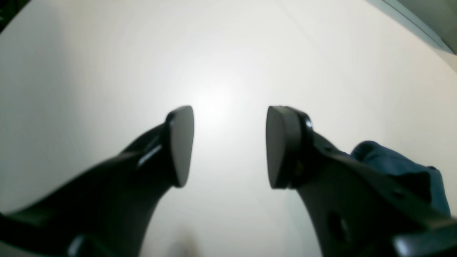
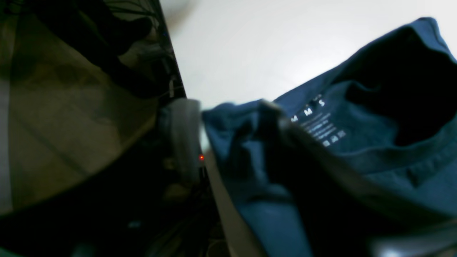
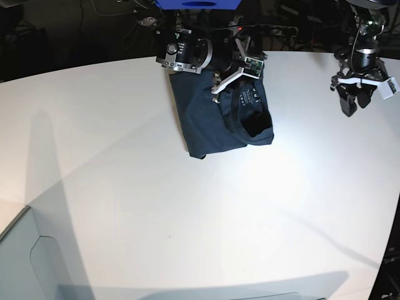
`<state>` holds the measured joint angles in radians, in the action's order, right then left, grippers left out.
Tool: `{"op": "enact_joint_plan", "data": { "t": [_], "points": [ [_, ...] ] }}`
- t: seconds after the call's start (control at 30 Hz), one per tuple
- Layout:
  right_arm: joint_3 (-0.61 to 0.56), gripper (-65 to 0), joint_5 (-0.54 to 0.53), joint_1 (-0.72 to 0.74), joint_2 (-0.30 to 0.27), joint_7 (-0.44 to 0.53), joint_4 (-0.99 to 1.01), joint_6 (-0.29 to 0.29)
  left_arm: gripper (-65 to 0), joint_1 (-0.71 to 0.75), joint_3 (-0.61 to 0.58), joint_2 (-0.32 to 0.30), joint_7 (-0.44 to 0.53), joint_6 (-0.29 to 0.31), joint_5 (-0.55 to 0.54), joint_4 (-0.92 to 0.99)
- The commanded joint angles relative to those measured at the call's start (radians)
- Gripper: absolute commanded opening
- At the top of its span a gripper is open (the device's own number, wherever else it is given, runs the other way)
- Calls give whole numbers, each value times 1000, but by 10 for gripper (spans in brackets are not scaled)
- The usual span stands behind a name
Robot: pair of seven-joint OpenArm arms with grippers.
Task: Fold the T-shirt properly
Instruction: 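Grasp the folded shirt edges with both grippers and square it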
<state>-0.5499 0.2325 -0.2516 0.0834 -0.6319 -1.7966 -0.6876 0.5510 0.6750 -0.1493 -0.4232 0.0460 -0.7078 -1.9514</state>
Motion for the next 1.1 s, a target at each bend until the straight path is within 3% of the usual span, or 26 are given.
{"op": "enact_joint_plan", "data": {
  "t": [0.0, 0.1, 0.27, 0.47, 0.83, 1.07],
  "points": [
    [3, -307, -22, 7, 13, 30, -47, -11, -336, 7, 15, -11, 25, 10, -11, -18],
    [44, -257, -22, 1, 8, 30, -125, -11, -336, 5, 21, -11, 25, 10, -11, -15],
    [202, -255, -23, -12, 16, 30, -228, -11, -335, 4, 19, -11, 25, 10, -23, -21],
    [325, -259, -23, -13, 13, 30, -231, -11, -285, -3, -54, 9, 25, 10, -161, -36],
    [336, -273, -23, -16, -7, 20, -228, -11, -268, -122, -395, 7, 27, 9, -163, 37],
    [336, -273, -23, -16, -7, 20, -228, -11, -271, -176, -461, -2, 27, 9, -163, 134]
  ]
}}
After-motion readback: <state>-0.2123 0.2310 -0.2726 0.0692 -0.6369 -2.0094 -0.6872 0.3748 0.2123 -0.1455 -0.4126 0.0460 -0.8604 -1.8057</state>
